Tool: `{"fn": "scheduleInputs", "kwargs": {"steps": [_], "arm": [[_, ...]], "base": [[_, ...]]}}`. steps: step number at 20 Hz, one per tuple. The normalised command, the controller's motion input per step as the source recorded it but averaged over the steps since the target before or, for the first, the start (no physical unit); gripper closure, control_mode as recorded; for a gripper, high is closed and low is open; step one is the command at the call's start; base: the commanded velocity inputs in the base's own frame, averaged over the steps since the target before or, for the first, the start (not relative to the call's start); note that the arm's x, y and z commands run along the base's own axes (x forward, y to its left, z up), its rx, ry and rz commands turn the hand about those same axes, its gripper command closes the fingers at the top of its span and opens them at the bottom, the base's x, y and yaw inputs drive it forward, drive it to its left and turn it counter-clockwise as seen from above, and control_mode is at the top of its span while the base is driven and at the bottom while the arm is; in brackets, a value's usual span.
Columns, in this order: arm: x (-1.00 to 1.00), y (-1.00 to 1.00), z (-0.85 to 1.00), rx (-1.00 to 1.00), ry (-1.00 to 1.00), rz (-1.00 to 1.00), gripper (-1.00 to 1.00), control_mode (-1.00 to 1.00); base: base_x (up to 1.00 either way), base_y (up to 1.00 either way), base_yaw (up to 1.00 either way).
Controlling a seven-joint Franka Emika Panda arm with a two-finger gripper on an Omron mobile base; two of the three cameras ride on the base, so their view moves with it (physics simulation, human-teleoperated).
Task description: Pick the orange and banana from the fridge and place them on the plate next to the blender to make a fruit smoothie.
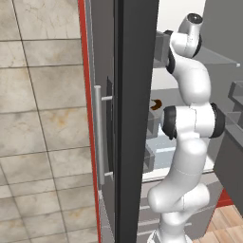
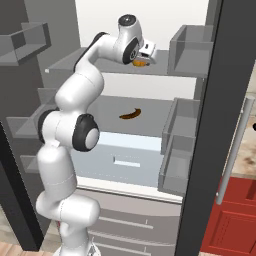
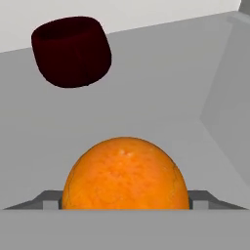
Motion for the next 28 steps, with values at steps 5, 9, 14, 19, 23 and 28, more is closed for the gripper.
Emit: {"fn": "scheduleInputs", "kwargs": {"steps": [5, 9, 14, 19, 23, 28], "arm": [[-0.47, 0.0, -0.23, -0.01, -0.05, 0.0, 1.0, -1.0], [-0.83, 0.0, -0.06, 0.0, -0.12, 0.0, 1.0, -1.0], [-1.0, 0.0, 0.0, 0.0, -0.24, 0.0, 1.0, -1.0], [-1.0, 0.01, 0.11, 0.0, -0.24, 0.0, 1.0, -1.0], [-1.0, 0.01, 0.33, 0.0, -0.06, 0.0, 1.0, -1.0], [-1.0, 0.03, 0.3, 0.0, 0.01, 0.04, 1.0, -1.0]], "base": [[0.0, 0.0, 0.0], [0.0, 0.0, 0.0], [0.0, 0.0, 0.0], [0.0, 0.0, 0.0], [0.0, 0.0, 0.0], [0.0, 0.0, 0.0]]}}
